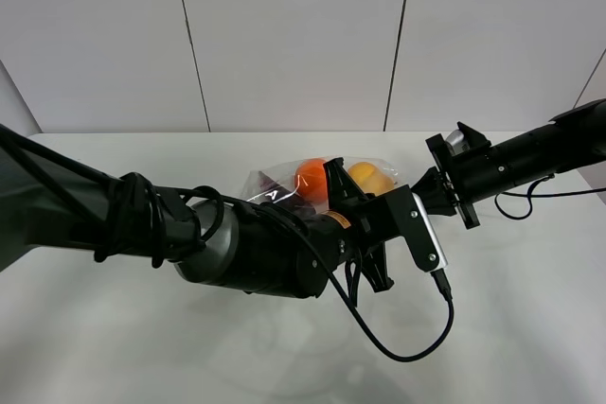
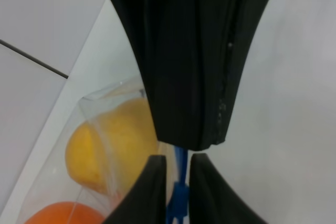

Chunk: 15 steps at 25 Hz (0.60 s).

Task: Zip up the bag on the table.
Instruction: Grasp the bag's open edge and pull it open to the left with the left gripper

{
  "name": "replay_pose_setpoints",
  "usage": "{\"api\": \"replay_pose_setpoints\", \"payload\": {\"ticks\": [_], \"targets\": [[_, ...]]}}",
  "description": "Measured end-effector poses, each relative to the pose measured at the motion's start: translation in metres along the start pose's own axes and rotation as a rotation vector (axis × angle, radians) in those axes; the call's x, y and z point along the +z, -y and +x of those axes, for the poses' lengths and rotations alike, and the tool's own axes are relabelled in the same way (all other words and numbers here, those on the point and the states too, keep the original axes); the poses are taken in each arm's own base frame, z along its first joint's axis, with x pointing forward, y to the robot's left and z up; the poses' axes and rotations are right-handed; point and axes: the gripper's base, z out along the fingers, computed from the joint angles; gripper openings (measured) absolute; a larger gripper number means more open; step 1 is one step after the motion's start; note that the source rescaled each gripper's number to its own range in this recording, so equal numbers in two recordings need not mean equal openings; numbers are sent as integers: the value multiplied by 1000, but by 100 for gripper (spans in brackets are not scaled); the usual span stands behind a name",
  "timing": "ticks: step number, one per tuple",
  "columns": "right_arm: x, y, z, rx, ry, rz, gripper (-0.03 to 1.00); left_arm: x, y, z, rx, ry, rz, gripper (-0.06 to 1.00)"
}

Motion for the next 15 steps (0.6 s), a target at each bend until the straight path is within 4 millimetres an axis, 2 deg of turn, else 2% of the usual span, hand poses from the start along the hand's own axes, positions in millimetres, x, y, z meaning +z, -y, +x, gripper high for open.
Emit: {"api": "replay_pose_setpoints", "payload": {"ticks": [5,15], "targets": [[0,0,0,0,0,0,0,0,0,0,-20,0,0,0],[-1,-2,-2,-12,3,3,0,2,-3,3,-27,-12,-1,0]]}}
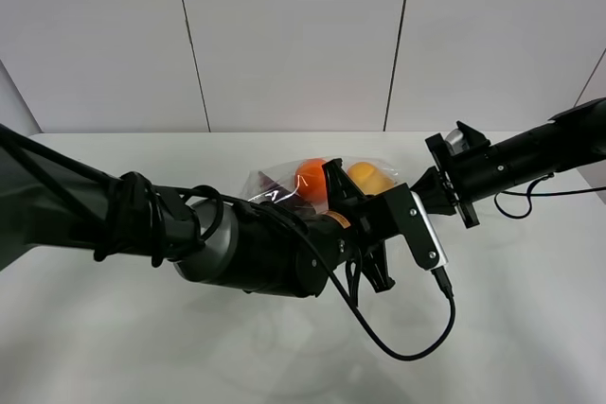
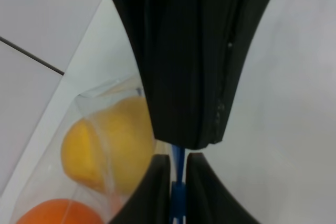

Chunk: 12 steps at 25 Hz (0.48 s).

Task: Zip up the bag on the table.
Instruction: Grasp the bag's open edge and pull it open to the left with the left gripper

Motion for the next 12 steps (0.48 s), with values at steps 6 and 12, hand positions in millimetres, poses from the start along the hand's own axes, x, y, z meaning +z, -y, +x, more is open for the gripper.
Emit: {"api": "replay_pose_setpoints", "payload": {"ticks": [6,12], "targets": [[-10,-12,-16,-44,36,10,0,4,-13,7,1,-29,-38,0],[-18,-23,-28,-74,67,17,0,9,-27,19,10,-59,-69,0]]}}
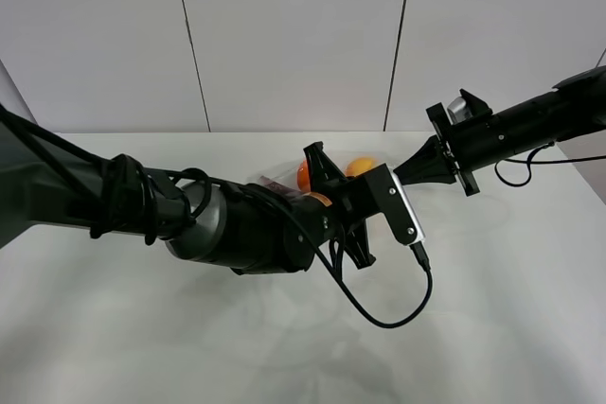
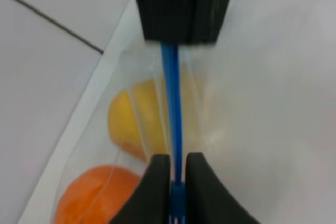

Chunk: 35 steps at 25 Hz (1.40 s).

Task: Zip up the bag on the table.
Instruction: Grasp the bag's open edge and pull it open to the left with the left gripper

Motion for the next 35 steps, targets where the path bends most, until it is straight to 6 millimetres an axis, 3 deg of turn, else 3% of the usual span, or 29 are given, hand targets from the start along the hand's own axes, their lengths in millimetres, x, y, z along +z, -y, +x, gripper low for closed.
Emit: {"api": "replay_pose_setpoints", "payload": {"ticks": [20,35], "targets": [[2,-5,-5,18,39,-21,0,24,-83,86,-8,-182,-110,0],[2,-7,-6,22,44,-30,0,26,-122,127,81,-219,-153,0]]}}
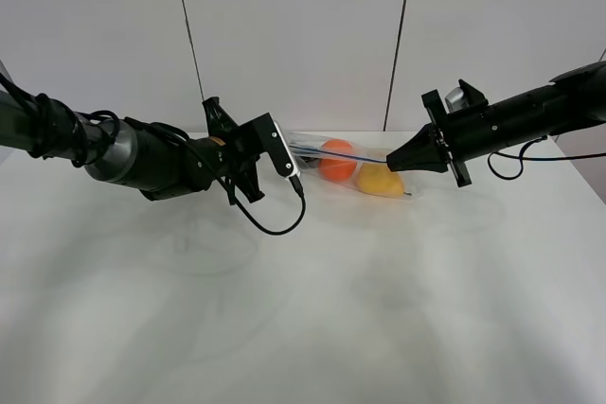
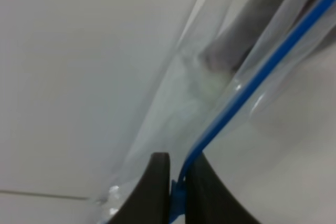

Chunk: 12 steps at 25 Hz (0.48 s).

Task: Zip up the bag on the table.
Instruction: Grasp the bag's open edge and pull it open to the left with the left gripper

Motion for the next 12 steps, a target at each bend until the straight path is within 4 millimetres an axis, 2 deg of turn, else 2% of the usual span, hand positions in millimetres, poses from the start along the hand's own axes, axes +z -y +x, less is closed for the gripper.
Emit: {"api": "replay_pose_setpoints", "payload": {"ticks": [5,12], "targets": [[0,1,1,-4,-8,8,0,4,-13,20,-29,-49,-24,0],[0,0,0,0,-2,2,0,5,-14,22,-26,-52,-19,0]]}}
